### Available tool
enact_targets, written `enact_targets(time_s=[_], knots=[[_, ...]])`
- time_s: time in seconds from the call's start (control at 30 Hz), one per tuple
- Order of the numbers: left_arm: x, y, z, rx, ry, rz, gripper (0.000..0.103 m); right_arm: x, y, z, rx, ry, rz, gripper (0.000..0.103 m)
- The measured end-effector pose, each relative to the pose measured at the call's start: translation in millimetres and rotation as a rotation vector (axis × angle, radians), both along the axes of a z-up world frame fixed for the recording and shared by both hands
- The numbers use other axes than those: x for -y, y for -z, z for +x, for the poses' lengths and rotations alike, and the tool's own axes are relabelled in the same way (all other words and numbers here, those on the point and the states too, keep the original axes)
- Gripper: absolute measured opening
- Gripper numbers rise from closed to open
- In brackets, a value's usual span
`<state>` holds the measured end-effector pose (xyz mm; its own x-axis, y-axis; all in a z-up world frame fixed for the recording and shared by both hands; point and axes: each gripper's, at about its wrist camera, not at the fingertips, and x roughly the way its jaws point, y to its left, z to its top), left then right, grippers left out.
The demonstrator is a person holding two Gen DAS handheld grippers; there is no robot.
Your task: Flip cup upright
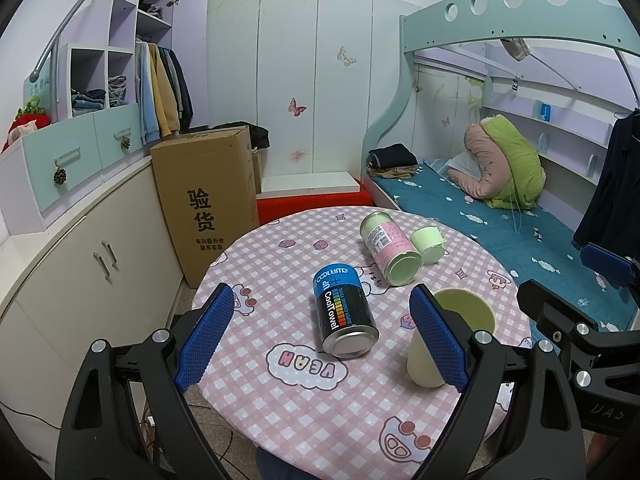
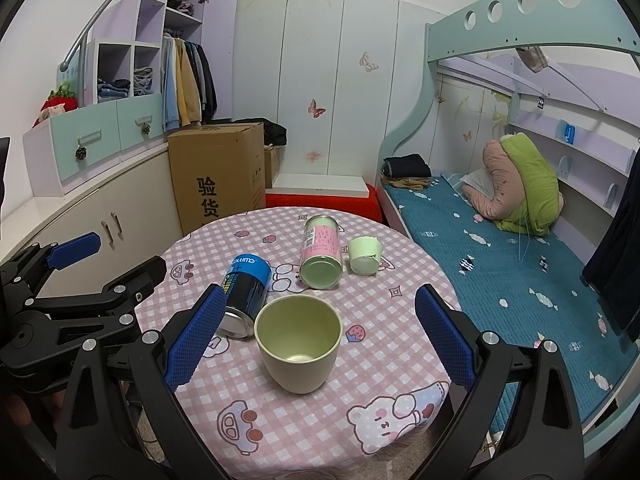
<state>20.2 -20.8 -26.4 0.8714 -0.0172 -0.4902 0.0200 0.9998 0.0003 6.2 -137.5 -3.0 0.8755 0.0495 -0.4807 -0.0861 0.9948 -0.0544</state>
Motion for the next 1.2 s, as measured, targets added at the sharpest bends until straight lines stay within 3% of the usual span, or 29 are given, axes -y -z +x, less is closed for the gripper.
enact_targets(time_s=[0.27,1.2], knots=[[2.7,-2.0,0.6,0.017,-0.015,0.031,0.086,0.0,-0.6,0.2,-0.002,-0.002,0.002,0.096],[-0.2,3.5,1.9,0.001,-0.01,0.006,0.086,-1.5,3.2,3.9,-0.008,-0.001,-0.003,0.096]])
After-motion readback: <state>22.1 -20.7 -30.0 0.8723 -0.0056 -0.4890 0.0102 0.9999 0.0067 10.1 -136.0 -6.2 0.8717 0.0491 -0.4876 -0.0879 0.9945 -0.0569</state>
